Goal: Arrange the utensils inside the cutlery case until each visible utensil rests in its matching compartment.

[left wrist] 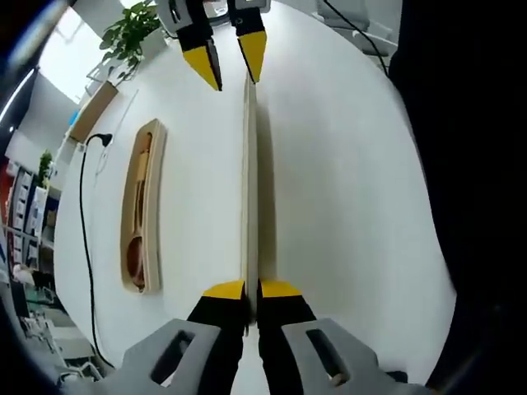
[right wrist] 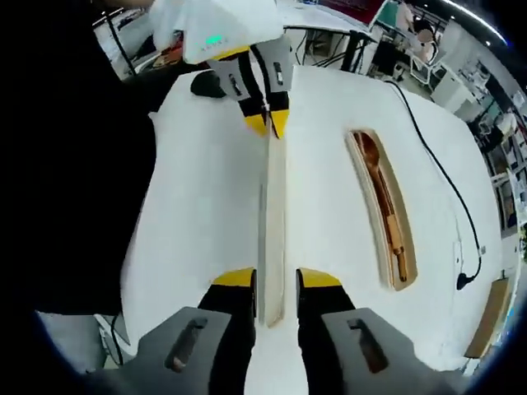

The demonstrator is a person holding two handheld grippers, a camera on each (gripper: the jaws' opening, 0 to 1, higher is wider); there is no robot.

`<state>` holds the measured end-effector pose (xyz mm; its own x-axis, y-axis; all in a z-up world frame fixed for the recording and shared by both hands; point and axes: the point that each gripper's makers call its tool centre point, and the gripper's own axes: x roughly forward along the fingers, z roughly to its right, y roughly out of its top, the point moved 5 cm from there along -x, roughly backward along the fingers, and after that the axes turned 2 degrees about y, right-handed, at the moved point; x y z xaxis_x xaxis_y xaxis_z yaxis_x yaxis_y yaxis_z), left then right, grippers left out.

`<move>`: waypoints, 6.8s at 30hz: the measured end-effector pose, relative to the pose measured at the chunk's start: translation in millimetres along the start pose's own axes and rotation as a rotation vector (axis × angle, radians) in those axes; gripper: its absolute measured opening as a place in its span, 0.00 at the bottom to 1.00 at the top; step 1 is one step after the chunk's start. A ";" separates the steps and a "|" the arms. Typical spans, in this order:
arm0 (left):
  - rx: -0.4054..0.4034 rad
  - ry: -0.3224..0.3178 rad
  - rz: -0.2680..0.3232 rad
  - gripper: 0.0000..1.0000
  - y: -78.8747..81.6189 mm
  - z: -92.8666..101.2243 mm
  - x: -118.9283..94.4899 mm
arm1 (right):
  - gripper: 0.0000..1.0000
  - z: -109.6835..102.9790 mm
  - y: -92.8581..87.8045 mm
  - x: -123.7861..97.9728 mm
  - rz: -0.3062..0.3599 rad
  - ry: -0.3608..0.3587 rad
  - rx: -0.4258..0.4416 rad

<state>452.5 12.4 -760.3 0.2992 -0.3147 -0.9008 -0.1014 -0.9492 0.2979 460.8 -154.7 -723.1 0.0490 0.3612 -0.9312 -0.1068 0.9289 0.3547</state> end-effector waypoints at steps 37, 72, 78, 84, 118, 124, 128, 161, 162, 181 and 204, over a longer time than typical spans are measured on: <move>-0.052 -0.004 0.000 0.03 0.4 2.1 0.9 | 0.01 2.7 -9.4 30.8 -0.120 -0.014 -0.091; -0.090 0.004 0.019 0.03 -1.1 6.0 9.5 | 0.01 9.2 -13.2 48.4 -0.082 0.019 -0.016; -0.096 0.001 0.025 0.03 -0.8 5.5 9.0 | 0.01 9.7 -14.4 47.7 -0.078 0.024 -0.022; -0.100 0.002 0.032 0.03 -1.4 4.9 8.8 | 0.01 10.8 -14.8 47.7 -0.059 0.027 0.004; -0.365 -0.162 0.281 0.03 0.3 17.7 -3.6 | 0.05 14.8 -14.2 45.3 -0.015 0.230 0.101; -0.442 -0.190 0.283 0.03 -6.1 16.8 -9.3 | 0.28 14.0 -3.3 46.8 0.012 0.137 0.049; -0.476 -0.217 0.291 0.03 -5.6 17.9 -11.4 | 0.32 18.0 0.9 44.5 0.009 0.051 -0.029; -1.086 -0.570 0.386 0.03 7.6 31.0 -29.0 | 0.58 3.1 19.9 34.0 0.077 -0.180 -0.284; -1.110 -0.590 0.384 0.03 8.3 31.9 -29.8 | 0.58 3.0 19.5 34.3 0.074 -0.179 -0.287; -1.352 -0.782 0.446 0.03 12.2 30.0 -37.5 | 0.58 -3.0 15.3 39.2 0.072 -0.128 -0.302; -1.540 -0.845 0.622 0.03 12.0 13.4 -49.4 | 0.43 -4.0 18.3 35.9 0.071 -0.127 -0.279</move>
<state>423.7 16.6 -716.4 0.0209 -0.9478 -0.3182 0.9871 -0.0311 0.1572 456.6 -125.1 -750.4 0.1536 0.4485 -0.8805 -0.3819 0.8488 0.3657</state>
